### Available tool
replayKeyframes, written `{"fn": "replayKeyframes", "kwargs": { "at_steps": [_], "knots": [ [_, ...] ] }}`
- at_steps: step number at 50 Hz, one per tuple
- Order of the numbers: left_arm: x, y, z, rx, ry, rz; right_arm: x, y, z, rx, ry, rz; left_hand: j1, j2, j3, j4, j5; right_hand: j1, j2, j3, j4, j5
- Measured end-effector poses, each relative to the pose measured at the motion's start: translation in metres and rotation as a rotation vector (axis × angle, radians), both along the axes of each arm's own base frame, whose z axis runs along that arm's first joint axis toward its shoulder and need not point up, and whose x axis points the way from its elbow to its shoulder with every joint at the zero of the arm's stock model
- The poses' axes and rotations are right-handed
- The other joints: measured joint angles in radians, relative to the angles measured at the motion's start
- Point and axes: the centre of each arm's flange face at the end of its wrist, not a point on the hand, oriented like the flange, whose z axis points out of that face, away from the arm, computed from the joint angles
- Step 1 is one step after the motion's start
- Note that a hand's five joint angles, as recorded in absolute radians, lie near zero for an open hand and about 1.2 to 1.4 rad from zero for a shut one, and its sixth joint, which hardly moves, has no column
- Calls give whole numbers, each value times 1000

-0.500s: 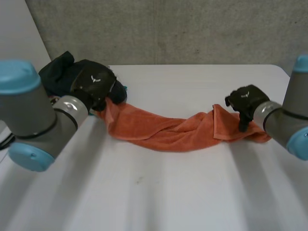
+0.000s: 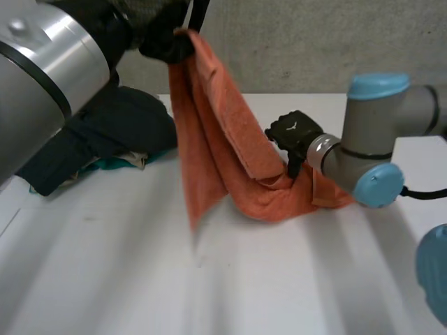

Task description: Fold the laundry.

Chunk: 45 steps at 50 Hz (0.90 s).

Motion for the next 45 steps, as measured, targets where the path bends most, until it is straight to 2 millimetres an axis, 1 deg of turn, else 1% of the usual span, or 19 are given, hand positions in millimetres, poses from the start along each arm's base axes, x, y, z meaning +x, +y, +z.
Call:
{"fn": "replayKeyframes", "kwargs": {
  "at_steps": [6, 9, 11, 13, 17, 18, 19, 22, 23, 26, 28, 30, 32, 33, 34, 35, 37, 40, 45],
  "knots": [
    [4, 4, 10, -1, 54, 2, 4, -13, -18, -38, 5, -20, 0, 0, 0, 0, 0, 256, 262, 263, 262, 249],
    [7, -2, 9, 7, 70, 20, 3, -23, -22, -61, -3, -41, 0, 0, 0, 0, 0, 620, 636, 618, 617, 605],
    [9, -9, 6, 13, 73, 35, 2, -29, -17, -80, -15, -56, 0, 0, 0, 0, 0, 704, 723, 712, 714, 706],
    [11, -20, 1, 24, 71, 58, -2, -38, 0, -123, -50, -87, 0, 0, 0, 0, 0, 717, 758, 766, 772, 752],
    [14, -46, -14, 54, 61, 115, -17, -51, 64, -246, -182, -163, 0, 0, 0, 0, 0, 717, 758, 770, 780, 753],
    [15, -56, -21, 67, 57, 141, -23, -53, 88, -289, -234, -182, 0, 0, 0, 0, 0, 717, 758, 770, 780, 753],
    [17, -62, -24, 75, 55, 158, -26, -53, 98, -307, -257, -190, 0, 0, 0, 0, 0, 717, 758, 770, 780, 753],
    [22, -85, -42, 117, 45, 235, -43, -48, 151, -394, -374, -217, 0, 1, 0, 0, 0, 717, 758, 771, 781, 753],
    [25, -92, -49, 136, 40, 262, -49, -44, 163, -406, -400, -222, 0, 1, 0, 0, 0, 717, 758, 771, 782, 753],
    [31, -107, -71, 196, 20, 321, -64, -33, 180, -392, -434, -226, 0, 1, 0, 0, 0, 717, 758, 771, 782, 753],
    [34, -113, -83, 230, 6, 338, -69, -27, 178, -358, -433, -221, 0, 1, 0, 0, 0, 717, 758, 771, 782, 753],
    [36, -117, -99, 274, -15, 342, -73, -19, 165, -283, -414, -204, 0, 1, 0, 0, 0, 672, 704, 713, 719, 701],
    [39, -117, -111, 311, -32, 330, -72, -11, 144, -189, -386, -177, 0, 1, 0, 0, 0, 403, 406, 420, 441, 426],
    [39, -116, -113, 318, -35, 325, -72, -11, 143, -181, -384, -175, 0, 1, 0, 0, 0, 338, 339, 370, 372, 356],
    [40, -114, -115, 333, -40, 307, -68, -4, 124, -100, -359, -151, 0, 1, 0, 0, 0, 175, 185, 194, 192, 174],
    [40, -112, -116, 337, -40, 299, -65, -2, 117, -71, -350, -142, 0, 1, 0, 0, 0, 153, 157, 163, 161, 147],
    [41, -103, -108, 336, -29, 273, -56, 2, 98, 7, -326, -113, 0, 1, 0, 0, 0, 103, 103, 109, 109, 85],
    [42, -90, -90, 315, -1, 244, -44, 5, 79, 75, -302, -80, 0, 1, 0, 0, 0, 77, 74, 80, 78, 53],
    [47, -52, -39, 230, 87, 188, -18, 4, 40, 183, -257, -23, 0, 1, 0, 0, 0, 39, 43, 50, 33, 9]
  ]
}}
